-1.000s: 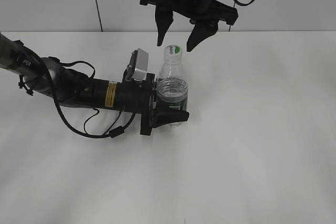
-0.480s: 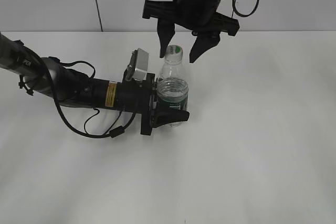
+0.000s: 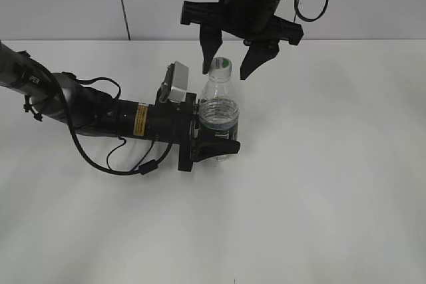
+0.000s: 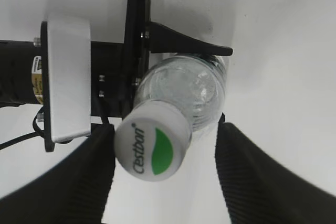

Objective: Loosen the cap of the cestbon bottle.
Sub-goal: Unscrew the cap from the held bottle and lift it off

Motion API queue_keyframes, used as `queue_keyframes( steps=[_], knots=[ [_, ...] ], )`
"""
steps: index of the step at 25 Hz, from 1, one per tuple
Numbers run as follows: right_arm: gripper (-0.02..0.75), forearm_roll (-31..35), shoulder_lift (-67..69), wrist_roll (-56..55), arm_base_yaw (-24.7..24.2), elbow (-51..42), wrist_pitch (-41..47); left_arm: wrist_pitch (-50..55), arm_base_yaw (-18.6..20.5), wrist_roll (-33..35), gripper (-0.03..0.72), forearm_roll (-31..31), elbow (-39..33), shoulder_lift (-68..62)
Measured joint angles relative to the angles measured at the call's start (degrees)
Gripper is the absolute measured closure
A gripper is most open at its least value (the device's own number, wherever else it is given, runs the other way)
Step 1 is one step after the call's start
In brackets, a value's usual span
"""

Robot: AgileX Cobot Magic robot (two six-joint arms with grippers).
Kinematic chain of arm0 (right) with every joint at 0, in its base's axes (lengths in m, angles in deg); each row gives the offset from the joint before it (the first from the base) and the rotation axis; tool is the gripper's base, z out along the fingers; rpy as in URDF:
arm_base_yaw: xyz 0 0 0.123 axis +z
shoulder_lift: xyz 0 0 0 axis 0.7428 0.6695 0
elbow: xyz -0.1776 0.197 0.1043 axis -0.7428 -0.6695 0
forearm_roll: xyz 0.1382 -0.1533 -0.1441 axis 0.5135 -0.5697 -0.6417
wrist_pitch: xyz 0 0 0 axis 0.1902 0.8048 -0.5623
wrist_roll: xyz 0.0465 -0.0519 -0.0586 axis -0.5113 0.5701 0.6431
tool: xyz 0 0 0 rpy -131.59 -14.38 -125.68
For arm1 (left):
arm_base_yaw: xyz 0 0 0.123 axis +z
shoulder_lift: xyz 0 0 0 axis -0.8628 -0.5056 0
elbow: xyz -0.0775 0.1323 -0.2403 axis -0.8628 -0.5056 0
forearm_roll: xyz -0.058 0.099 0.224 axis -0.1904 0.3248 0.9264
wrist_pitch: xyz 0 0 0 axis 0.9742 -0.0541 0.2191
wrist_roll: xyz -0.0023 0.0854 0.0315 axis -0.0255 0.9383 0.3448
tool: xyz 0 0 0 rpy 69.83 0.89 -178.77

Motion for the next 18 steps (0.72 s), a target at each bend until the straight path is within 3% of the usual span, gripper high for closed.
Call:
queue_keyframes(
  steps=[10, 18],
  knots=[
    [0.391, 0.1, 0.0, 2.5, 0.0, 1.1, -0.1, 0.1, 0.0, 0.0, 0.278, -0.1, 0.0, 0.0],
    [0.403, 0.2, 0.0, 3.7, 0.0, 1.1, -0.1, 0.2, 0.0, 0.0, 0.278, -0.1, 0.0, 0.0]
  ],
)
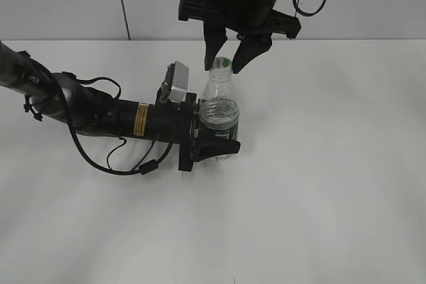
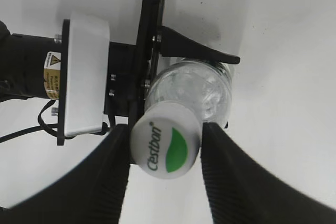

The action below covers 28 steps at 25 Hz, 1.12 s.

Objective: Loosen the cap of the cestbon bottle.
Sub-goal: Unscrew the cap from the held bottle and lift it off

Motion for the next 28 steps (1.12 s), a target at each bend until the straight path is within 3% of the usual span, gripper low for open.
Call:
queue_keyframes(
  steps=[13, 28],
  knots=[
    [0.438, 0.0, 0.0, 3.7, 0.0, 0.0, 0.0, 0.1, 0.0, 0.0, 0.278, 0.1, 0.0, 0.1],
    [0.444, -0.2, 0.0, 30.5, 0.0, 0.1, 0.0, 0.2, 0.0, 0.0, 0.278, 0.8, 0.0, 0.1]
  ],
)
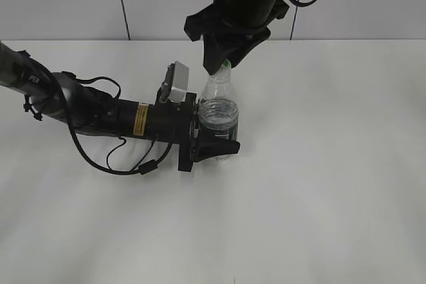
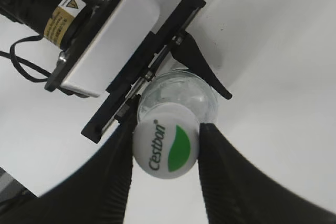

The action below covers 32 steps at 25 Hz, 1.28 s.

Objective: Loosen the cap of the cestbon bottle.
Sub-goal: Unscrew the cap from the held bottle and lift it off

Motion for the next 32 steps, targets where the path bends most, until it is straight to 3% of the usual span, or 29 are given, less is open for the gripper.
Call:
queue_keyframes(
  steps=[10, 32],
  knots=[
    [0.446, 0.2, -0.1, 22.7, 0.0, 0.1, 0.0, 0.0, 0.0, 0.1, 0.278, 0.1, 0.0, 0.0],
    [0.451, 0.1, -0.3, 61.7, 0.0, 0.4, 0.1, 0.1, 0.0, 0.1, 0.278, 0.9, 0.1, 0.1]
  ],
)
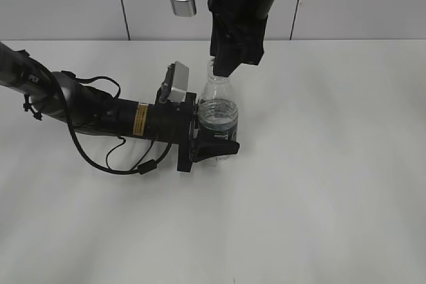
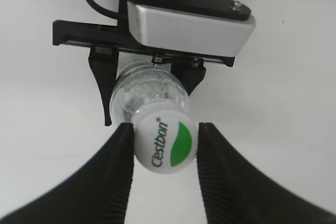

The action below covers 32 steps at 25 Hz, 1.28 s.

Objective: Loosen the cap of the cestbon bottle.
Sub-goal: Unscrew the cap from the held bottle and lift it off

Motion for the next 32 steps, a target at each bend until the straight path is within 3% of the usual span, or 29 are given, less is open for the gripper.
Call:
queue_keyframes(
  steps=[8, 18, 25, 32],
  knots=[
    [0.462, 0.0, 0.0, 11.8, 0.0, 0.1, 0.0, -0.4, 0.0, -0.1, 0.278, 0.1, 0.0, 0.0],
    [0.469, 0.3, 0.0, 13.0, 0.0, 0.1, 0.0, -0.7, 0.1, -0.2, 0.278, 0.4, 0.0, 0.0],
    [0.241, 0.8, 0.1, 12.0, 0.0, -0.2, 0.0, -1.6, 0.2, -0.1, 0.278, 1.6, 0.0, 0.0],
    [0.214, 1.7, -0.6, 8.3, 0.0, -0.2, 0.0, -1.7, 0.2, -0.1, 0.278, 1.8, 0.0, 0.0]
  ],
)
